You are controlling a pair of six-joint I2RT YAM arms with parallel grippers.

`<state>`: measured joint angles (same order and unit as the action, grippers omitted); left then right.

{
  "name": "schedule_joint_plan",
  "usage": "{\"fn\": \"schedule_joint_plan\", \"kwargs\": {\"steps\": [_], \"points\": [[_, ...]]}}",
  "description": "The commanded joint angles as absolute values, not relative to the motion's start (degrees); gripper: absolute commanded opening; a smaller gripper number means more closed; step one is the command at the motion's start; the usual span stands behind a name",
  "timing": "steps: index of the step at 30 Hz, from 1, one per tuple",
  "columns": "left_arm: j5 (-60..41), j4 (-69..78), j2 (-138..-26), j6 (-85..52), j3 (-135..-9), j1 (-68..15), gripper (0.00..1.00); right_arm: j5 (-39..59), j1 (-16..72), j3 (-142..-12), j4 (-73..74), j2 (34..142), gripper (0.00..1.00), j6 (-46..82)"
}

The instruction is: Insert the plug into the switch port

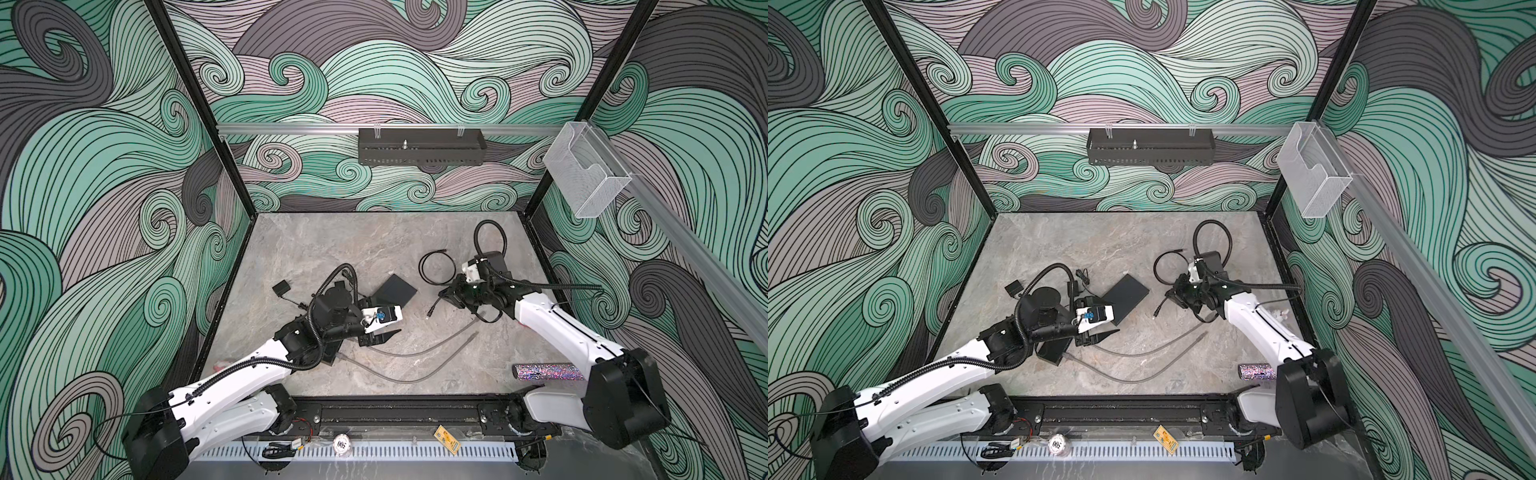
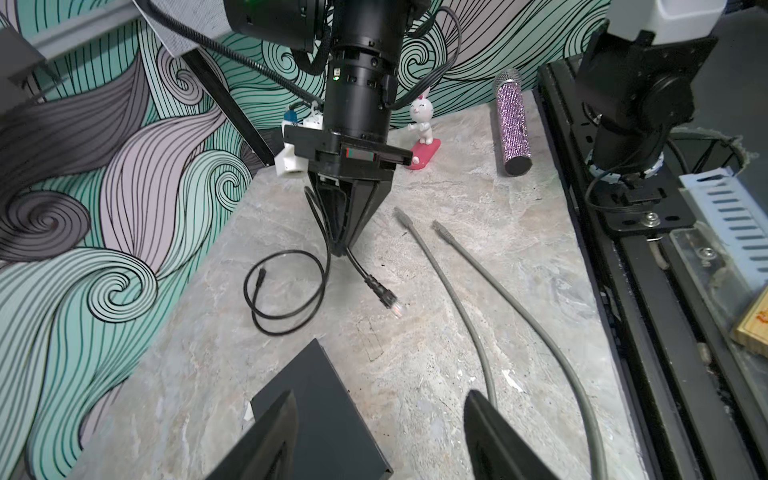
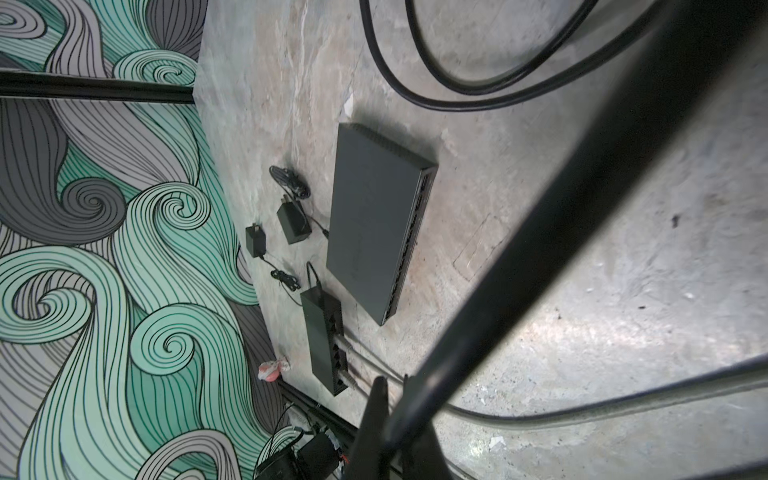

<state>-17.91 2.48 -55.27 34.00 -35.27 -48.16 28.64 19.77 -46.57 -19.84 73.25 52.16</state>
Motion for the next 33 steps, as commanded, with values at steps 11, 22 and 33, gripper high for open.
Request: {"fn": "schedule_joint_plan", "kwargs": {"steps": [11,22,33], "points": [[-5.7,4.1,-57.3,46.3,-32.8,-55.2,0.68,38.7,24.0,-42.5,-8.4,69.8,0.00,64.6],[-3.1,5.0,-61.2,46.2,-32.8,-55.8,0.68,44.8,22.9,-43.9,-1.3,77.0,0.00,65.2],[0.8,4.4,-61.4,44.3,-33.0,-55.9,0.61,46.0,21.2,-44.4,-2.4,76.2,0.00,63.6]]}}
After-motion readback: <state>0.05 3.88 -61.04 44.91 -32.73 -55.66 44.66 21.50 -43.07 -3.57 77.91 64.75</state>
